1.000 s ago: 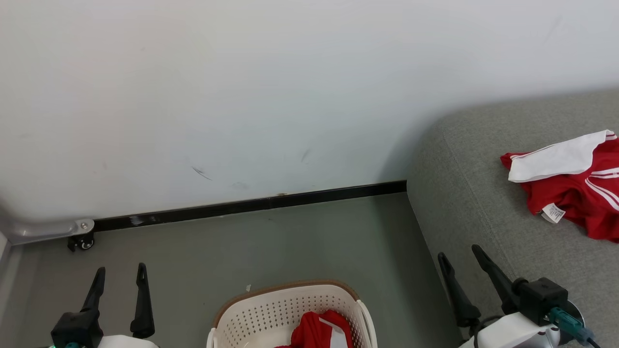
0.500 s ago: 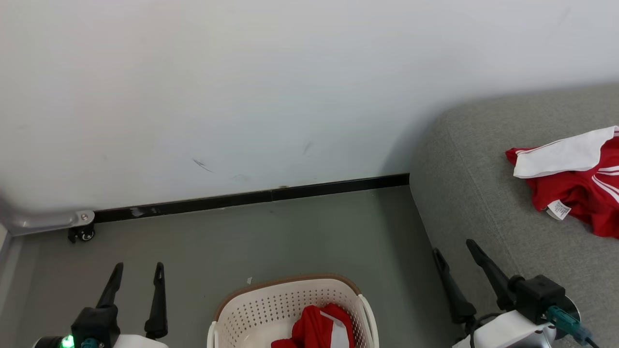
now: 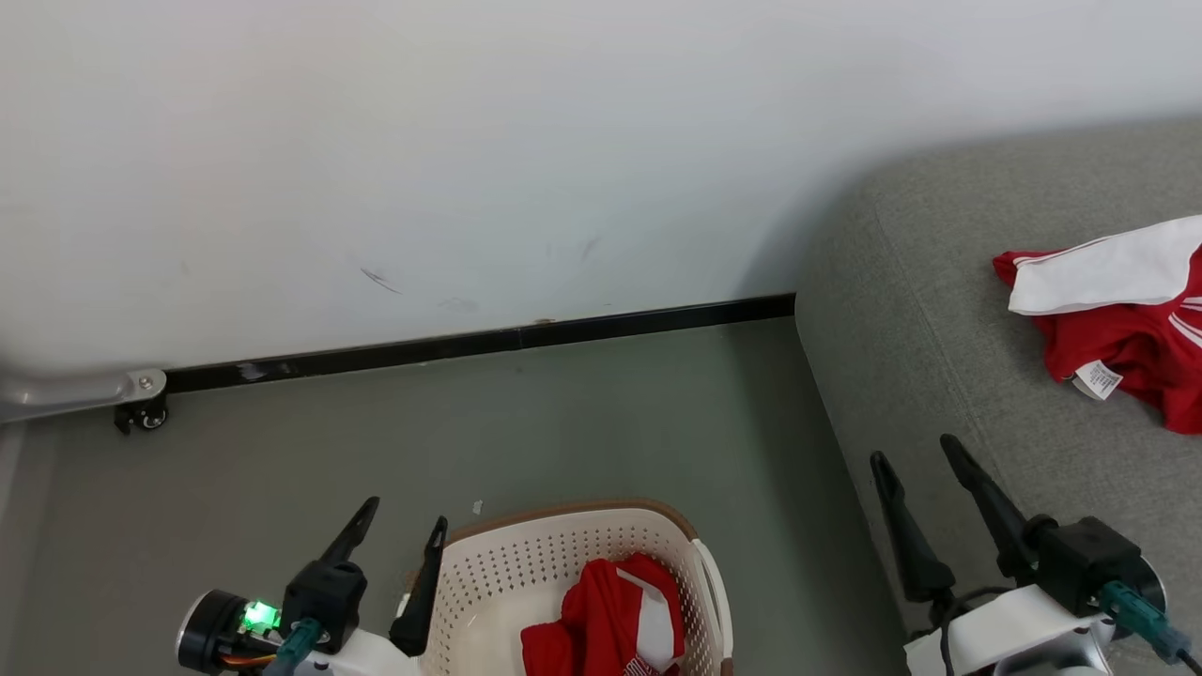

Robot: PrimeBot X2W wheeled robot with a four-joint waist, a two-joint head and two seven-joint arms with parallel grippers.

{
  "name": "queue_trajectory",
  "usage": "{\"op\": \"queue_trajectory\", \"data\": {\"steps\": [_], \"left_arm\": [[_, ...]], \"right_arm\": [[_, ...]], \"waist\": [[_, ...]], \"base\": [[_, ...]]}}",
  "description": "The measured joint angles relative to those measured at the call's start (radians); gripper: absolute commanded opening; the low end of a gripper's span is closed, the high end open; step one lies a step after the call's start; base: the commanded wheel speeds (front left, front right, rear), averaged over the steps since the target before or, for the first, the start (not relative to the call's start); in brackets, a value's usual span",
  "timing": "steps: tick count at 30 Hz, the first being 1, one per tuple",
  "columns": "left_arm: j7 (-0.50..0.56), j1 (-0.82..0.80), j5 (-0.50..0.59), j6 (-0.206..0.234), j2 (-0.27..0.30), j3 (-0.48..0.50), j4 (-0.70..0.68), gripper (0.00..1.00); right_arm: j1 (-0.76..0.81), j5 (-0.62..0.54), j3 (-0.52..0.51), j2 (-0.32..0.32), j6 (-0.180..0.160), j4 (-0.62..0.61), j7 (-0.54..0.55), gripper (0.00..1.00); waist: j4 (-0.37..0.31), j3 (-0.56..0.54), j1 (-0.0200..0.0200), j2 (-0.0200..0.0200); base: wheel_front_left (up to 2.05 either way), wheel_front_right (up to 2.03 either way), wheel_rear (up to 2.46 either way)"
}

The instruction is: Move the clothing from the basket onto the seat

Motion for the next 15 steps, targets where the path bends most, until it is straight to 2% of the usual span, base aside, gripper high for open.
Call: {"op": "queue_trajectory", "data": {"steps": [10,15], "left_arm": [[0.027,-0.066,0.055,-0.056,-0.035,-0.111,0.149,1.0],[0.038,-0.098,0.074,-0.07,-0.048,-0.152,0.207,1.0]], "right_arm": [[-0.001,-0.026,-0.07,-0.003,0.0,-0.063,0.0,1.0],[-0.017,-0.028,-0.087,-0.003,0.0,-0.099,0.0,1.0]], "waist": [[-0.016,0.075,0.0,0.0],[-0.027,0.12,0.0,0.0]], "base": [[0.0,0.0,0.0],[0.0,0.0,0.0]]}}
